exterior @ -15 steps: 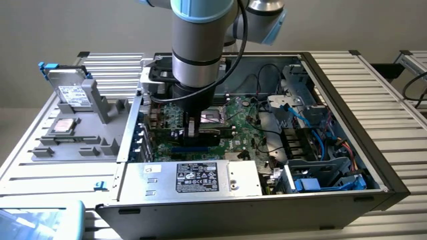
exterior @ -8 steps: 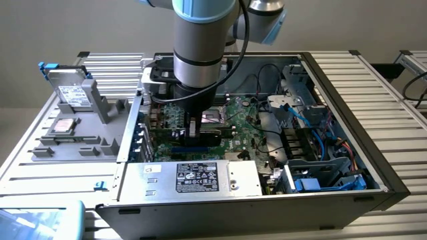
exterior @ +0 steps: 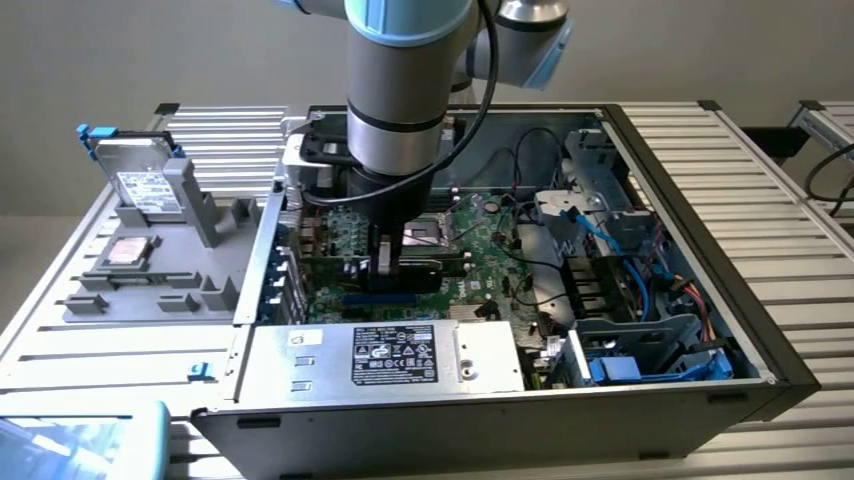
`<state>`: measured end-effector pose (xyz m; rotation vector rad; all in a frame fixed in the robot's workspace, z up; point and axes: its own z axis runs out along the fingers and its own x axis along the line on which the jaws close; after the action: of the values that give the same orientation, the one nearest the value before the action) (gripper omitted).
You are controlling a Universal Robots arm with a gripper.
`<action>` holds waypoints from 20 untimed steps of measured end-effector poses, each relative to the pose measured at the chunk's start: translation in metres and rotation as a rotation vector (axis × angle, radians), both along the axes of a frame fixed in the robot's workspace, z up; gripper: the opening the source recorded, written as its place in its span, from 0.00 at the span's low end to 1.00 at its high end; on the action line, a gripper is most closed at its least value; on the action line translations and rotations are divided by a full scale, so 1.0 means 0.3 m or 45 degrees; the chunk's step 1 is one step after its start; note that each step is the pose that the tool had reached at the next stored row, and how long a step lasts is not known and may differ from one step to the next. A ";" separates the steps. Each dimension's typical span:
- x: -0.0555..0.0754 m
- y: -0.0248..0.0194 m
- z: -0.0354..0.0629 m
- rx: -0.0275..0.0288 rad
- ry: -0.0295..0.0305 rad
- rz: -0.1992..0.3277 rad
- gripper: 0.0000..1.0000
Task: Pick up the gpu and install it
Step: 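Insert the gpu into the slot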
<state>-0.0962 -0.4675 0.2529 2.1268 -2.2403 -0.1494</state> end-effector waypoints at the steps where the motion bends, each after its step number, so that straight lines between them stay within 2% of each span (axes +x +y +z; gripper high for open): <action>1: 0.000 0.001 -0.001 0.0003 -0.0001 0.000 0.28; 20: 0.000 0.002 -0.002 0.0001 0.0019 -0.003 0.28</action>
<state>-0.0962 -0.4670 0.2522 2.1233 -2.2423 -0.1512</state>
